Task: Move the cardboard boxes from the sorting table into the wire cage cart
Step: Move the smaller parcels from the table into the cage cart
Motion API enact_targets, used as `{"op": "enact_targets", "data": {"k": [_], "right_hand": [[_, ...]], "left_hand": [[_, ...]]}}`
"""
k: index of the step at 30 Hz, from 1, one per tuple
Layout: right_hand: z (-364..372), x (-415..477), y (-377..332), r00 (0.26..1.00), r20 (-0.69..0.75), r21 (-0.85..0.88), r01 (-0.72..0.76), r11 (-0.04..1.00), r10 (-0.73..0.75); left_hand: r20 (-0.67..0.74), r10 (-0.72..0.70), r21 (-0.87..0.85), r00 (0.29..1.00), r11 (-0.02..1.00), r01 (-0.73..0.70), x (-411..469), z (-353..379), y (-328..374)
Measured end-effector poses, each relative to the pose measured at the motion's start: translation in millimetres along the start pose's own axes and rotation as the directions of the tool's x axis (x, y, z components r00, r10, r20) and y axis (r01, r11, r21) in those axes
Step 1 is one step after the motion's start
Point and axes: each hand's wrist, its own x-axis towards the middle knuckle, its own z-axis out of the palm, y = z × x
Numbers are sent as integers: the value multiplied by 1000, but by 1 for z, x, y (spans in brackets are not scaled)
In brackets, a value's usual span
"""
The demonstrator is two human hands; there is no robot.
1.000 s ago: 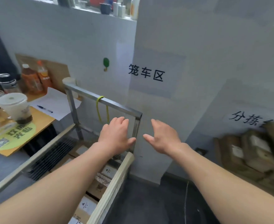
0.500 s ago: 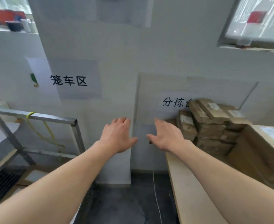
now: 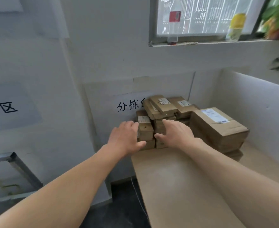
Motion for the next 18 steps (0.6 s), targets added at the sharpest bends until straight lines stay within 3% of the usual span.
{"op": "enact_targets", "data": {"k": [9, 18], "right_hand": [[-7, -13, 81, 973, 7, -28, -229, 973, 230], [-5, -1, 136, 879, -43, -122, -477, 871, 475]], "left_hand": [[56, 200, -36, 978, 980, -198, 66, 30, 66], [73, 390, -144, 918, 915, -377, 142, 59, 100]]}}
